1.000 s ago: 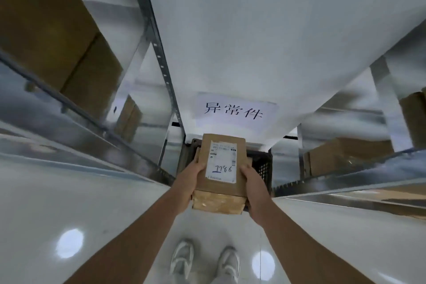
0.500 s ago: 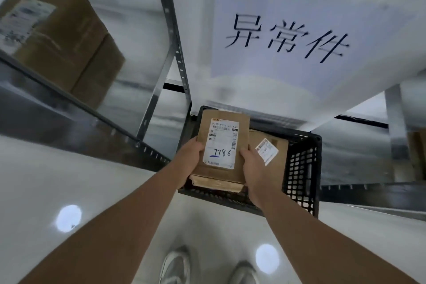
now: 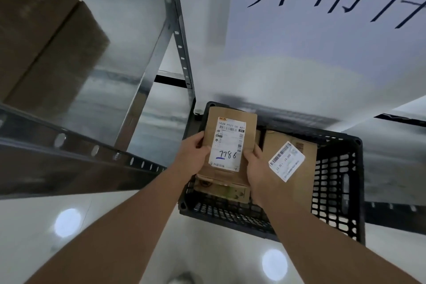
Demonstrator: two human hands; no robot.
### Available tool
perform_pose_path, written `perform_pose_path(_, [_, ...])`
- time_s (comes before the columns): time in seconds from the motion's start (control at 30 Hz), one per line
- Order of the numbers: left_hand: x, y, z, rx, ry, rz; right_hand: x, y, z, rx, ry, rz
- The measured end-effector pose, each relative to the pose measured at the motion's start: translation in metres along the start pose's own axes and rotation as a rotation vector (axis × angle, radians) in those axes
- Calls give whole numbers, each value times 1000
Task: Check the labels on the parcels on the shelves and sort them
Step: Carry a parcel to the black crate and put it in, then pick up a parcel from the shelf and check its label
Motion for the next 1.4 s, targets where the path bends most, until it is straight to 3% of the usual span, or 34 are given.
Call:
perform_pose_path(0.33, [-2, 8, 2, 9, 49, -116, -4, -32, 27, -15, -37, 102])
perform_pose_path(0.57, [-11, 105, 64, 92, 60, -187, -37, -122, 110, -124, -15, 194])
perform_pose_path(0.83, [-65, 310, 242, 138, 86, -176, -116, -297, 347, -224, -8, 410])
perform_pose_path(0.9, [-79, 364, 298, 174, 100, -194, -141, -347, 409, -336, 30, 491])
perform_pose_path(1.03, [-106, 456, 432, 238, 168, -128, -185, -399, 546, -425, 5, 98])
perform_pose_path(1.17, [-123, 493, 527, 342, 280, -85, -214, -404, 629, -474, -21, -51])
perform_pose_path(1.4, [-139, 482, 624, 437, 455, -26, -221, -384, 696, -575, -99, 26])
Point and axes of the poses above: each hand's wrist, its own z-axis away from the middle knuckle, its own x-axis out of the palm, y = z × x, the point moved 5 cm from there along -z, towards the middle knuckle, and after that the axes turned 6 degrees about z, right-handed, at the moved point
